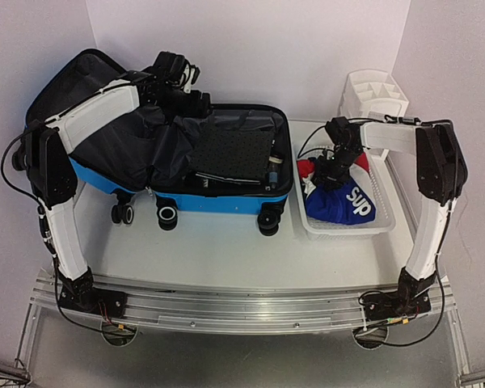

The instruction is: Open, take out, and arrange the luggage

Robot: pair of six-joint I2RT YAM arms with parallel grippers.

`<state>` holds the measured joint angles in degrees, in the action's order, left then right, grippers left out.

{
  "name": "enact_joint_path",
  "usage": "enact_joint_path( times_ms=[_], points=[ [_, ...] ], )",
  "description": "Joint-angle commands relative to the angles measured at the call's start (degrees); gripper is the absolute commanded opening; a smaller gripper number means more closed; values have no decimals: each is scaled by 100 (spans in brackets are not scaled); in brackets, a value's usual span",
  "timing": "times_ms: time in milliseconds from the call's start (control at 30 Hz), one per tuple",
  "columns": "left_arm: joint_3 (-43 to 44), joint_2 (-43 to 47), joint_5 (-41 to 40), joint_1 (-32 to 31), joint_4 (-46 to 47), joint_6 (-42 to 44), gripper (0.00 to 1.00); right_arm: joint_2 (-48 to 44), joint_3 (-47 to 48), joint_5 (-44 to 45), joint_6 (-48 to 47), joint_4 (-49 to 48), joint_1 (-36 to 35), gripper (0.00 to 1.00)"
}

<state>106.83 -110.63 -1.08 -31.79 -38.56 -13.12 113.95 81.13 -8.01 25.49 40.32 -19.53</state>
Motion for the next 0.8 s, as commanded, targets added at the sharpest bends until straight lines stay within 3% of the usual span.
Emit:
enact_joint_path(
  times_ms=[0, 167, 300, 433, 533, 767],
  points=[
    [-222, 461, 87, 223, -66, 323, 85, -183, 441, 336, -92, 177, 30, 40],
    [-281, 366, 345, 561, -239, 267, 87, -896, 957, 798, -163, 599, 30, 46],
    [-121, -62, 910, 987, -776, -70, 78, -1133, 1504, 971, 99, 647, -242, 49],
    [-221, -244, 1468, 1086, -725, -213, 77, -736, 2260, 907, 298, 575, -883, 58],
    [-373, -281, 2081, 1081, -496, -225, 79, -214, 2718, 871, 559, 431, -1298, 59],
    [-1009, -471, 2676, 1061, -155, -316, 86, 698, 2951, 870, 1489, 400, -1476, 60]
  ],
)
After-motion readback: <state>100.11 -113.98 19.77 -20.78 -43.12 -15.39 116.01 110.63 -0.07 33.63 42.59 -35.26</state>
